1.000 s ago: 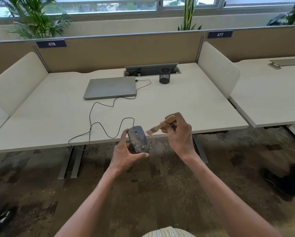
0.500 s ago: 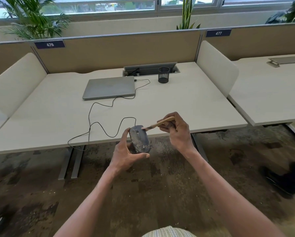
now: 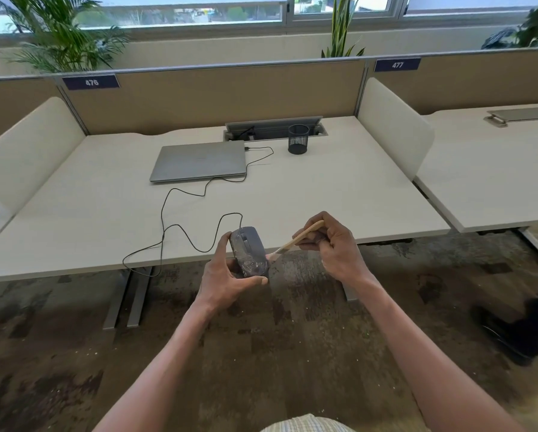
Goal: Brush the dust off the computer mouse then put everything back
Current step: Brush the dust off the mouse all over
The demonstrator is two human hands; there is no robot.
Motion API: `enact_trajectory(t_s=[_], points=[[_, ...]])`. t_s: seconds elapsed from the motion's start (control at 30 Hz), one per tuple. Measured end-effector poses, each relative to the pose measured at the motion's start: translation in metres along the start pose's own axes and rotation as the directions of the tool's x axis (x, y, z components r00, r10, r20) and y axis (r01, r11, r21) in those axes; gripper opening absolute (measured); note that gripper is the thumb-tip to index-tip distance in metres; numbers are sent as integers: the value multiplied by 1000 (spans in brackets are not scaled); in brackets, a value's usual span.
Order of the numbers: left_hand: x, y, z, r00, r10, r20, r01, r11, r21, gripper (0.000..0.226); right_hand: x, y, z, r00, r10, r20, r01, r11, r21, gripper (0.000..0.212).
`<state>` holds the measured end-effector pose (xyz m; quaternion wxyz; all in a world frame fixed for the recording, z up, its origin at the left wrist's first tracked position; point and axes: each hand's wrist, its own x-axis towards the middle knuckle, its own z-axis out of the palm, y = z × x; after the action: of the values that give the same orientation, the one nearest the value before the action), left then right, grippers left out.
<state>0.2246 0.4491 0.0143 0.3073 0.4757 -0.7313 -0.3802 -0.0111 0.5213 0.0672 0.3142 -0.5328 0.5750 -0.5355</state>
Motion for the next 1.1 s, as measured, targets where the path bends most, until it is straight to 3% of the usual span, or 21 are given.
enact_trajectory(t_s=[0.13,0.3,0.87,1.1], points=[[1,2,-3,1000,0,1,0,1000,-8,125,3,-8,4,993,-60,-105,58,998,-28,37],[0,5,-2,999,24,-24,-24,1000,14,124,8,-24,21,975,-142,-172,135,990,-49,12],[0,0,0,999,-27,-43,29,999,33,126,-7,-23,39,969,-152,-197,75,933,-353,12],[2,7,0,998,-56,-21,56,998,15,129,-6,-28,46,955,-183,-232,114,953,-281,20]])
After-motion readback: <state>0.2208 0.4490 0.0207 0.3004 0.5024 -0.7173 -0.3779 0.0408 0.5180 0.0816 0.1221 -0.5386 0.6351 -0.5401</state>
